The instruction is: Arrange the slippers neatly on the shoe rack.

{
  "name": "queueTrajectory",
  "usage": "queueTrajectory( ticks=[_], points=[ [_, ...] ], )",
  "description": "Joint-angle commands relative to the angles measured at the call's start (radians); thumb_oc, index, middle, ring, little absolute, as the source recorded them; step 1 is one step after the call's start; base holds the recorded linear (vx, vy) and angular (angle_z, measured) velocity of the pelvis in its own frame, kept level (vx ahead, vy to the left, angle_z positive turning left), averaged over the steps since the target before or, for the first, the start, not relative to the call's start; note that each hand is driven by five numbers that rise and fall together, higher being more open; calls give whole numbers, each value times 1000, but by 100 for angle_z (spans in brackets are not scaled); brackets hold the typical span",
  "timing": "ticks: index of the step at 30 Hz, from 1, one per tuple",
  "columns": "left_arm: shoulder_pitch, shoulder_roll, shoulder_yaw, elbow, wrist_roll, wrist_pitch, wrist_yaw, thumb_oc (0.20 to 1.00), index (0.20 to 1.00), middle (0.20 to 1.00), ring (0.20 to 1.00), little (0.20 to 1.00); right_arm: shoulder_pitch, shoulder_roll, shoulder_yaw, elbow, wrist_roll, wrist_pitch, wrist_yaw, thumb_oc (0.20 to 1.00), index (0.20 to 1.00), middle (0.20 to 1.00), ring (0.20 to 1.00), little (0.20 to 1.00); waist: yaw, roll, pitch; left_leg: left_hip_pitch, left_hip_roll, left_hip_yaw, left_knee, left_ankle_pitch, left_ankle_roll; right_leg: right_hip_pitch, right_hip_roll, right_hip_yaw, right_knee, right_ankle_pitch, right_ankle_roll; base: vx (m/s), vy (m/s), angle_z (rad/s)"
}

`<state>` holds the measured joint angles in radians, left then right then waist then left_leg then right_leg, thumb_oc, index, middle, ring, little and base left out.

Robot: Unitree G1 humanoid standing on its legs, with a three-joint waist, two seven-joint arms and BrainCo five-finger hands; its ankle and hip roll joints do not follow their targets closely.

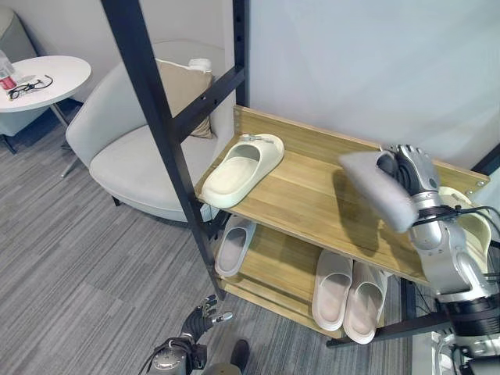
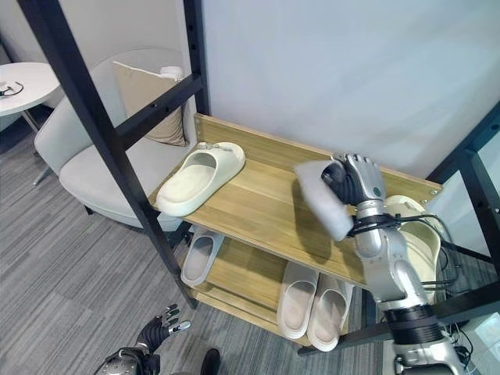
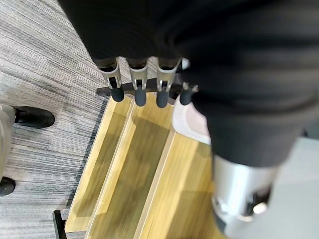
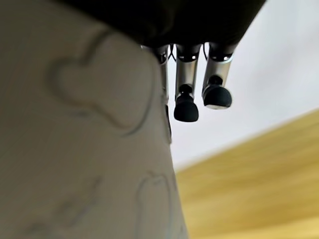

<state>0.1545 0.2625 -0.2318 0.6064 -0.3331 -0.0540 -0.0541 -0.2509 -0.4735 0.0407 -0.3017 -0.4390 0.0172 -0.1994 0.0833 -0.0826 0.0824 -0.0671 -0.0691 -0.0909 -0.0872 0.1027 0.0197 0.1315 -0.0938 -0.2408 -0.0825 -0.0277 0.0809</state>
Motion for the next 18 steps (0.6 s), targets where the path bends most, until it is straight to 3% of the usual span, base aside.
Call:
queueTrajectory(
  ticks=[1,3,5,8,12,18],
  points=[
    [-33,14,13,-6,11,-34,25,1000,1000,1000,1000,1000,-23,-9,-49,-99,170,-130,-77,200,200,200,200,200,15,3,-18,89,46,45,0,-148,-6,-20,-41,46,52,-31,38,-26,-34,-2],
    [-23,15,25,-12,4,-36,33,1000,1000,1000,1000,1000,10,19,-54,-175,265,-179,-64,200,200,200,200,200,6,8,-17,89,50,47,0,-145,-7,-23,-37,50,56,-33,36,-34,-40,-1],
    [-9,19,34,-24,-7,-42,32,1000,1000,1000,1000,1000,55,56,-35,-230,448,-241,-4,200,200,200,200,200,-1,14,-17,88,53,50,0,-141,-9,-27,-35,52,59,-35,33,-45,-45,-3],
    [3,23,37,-17,-19,-50,27,1000,1000,1000,1000,1000,90,97,50,-263,694,-284,108,200,200,200,200,200,-5,24,-18,88,57,54,0,-135,-14,-29,-31,54,62,-38,29,-46,-43,-7],
    [8,28,37,-12,-39,-71,33,1000,1000,1000,1000,1000,87,146,220,-264,1009,-281,267,200,200,200,200,200,4,36,-18,86,64,53,0,-124,-25,-30,-25,49,65,-41,22,-47,-58,-6],
    [-17,30,18,17,-50,-103,37,1000,1000,1000,1000,1000,12,192,457,-161,1160,-224,393,200,200,200,200,200,43,44,-15,76,72,28,0,-107,-45,-24,-18,22,66,-50,11,-44,-55,4]
  ],
)
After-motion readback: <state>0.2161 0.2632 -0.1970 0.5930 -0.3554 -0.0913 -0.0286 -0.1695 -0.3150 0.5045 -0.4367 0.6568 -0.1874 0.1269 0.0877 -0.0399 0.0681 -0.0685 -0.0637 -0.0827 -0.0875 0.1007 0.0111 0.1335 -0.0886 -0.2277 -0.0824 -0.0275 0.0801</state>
